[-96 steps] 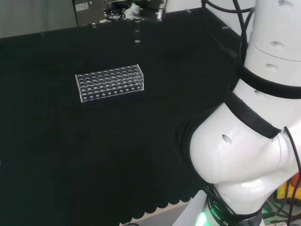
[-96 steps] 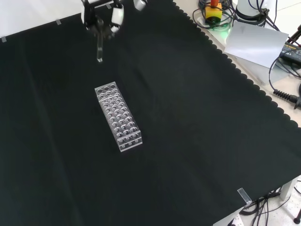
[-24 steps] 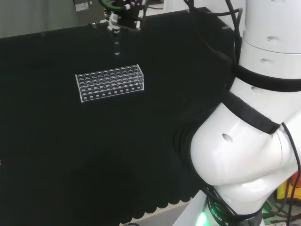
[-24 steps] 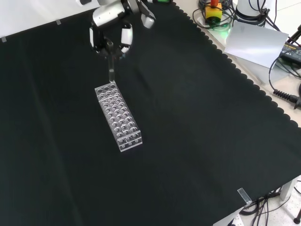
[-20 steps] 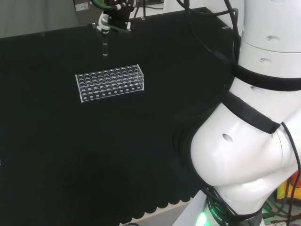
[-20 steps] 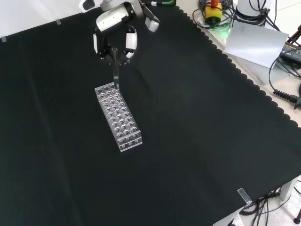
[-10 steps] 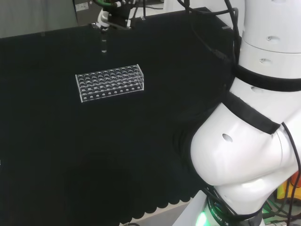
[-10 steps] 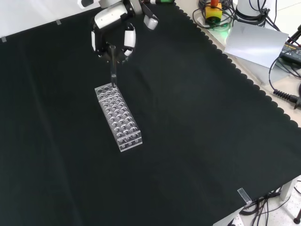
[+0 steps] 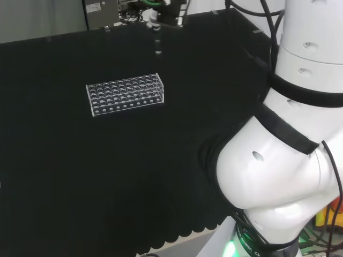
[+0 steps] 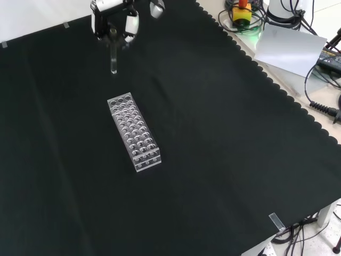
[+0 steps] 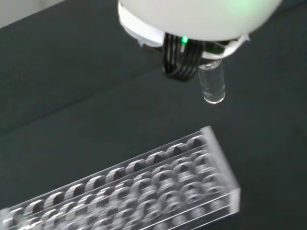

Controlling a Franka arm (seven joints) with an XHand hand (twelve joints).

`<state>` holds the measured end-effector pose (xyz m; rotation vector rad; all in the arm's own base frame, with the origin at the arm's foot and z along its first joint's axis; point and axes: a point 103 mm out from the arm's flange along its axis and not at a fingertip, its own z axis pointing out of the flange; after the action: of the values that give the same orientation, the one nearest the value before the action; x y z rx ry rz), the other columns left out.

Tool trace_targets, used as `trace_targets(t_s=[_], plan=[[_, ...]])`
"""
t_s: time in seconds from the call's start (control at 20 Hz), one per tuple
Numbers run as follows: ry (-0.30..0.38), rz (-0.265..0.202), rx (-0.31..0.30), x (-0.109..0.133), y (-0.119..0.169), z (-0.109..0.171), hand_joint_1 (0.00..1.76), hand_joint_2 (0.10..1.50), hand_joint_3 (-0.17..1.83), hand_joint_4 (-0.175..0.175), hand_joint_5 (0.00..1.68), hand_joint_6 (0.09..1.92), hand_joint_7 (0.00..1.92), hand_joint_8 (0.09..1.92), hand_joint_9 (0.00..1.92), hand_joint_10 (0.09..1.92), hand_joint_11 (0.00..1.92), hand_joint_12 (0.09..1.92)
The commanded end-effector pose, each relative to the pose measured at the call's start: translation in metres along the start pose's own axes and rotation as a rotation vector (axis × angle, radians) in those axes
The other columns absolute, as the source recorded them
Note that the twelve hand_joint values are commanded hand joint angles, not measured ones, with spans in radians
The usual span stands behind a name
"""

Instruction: Shake the test tube.

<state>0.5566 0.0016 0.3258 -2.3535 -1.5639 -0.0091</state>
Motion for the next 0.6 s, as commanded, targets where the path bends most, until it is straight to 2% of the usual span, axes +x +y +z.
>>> trace_targets(t_s=[0.05,0.15,0.3,0.6], plan=[[-0.060,0.107,-0.041,-0.054,0.012,-0.015,1.43,0.58,0.77,-0.175,1.23,0.74,1.31,0.78,1.25,0.73,1.08,1.02],[-0.061,0.112,-0.043,-0.055,0.013,-0.016,1.43,0.58,0.77,-0.175,1.23,0.74,1.32,0.78,1.25,0.73,1.08,1.02],[-0.055,0.090,-0.037,-0.046,0.013,-0.014,1.43,0.58,0.77,-0.175,1.23,0.74,1.32,0.78,1.25,0.73,1.08,1.03],[-0.010,-0.003,-0.001,-0.003,0.006,-0.001,1.43,0.58,0.77,-0.175,1.23,0.74,1.32,0.78,1.25,0.73,1.08,1.03]])
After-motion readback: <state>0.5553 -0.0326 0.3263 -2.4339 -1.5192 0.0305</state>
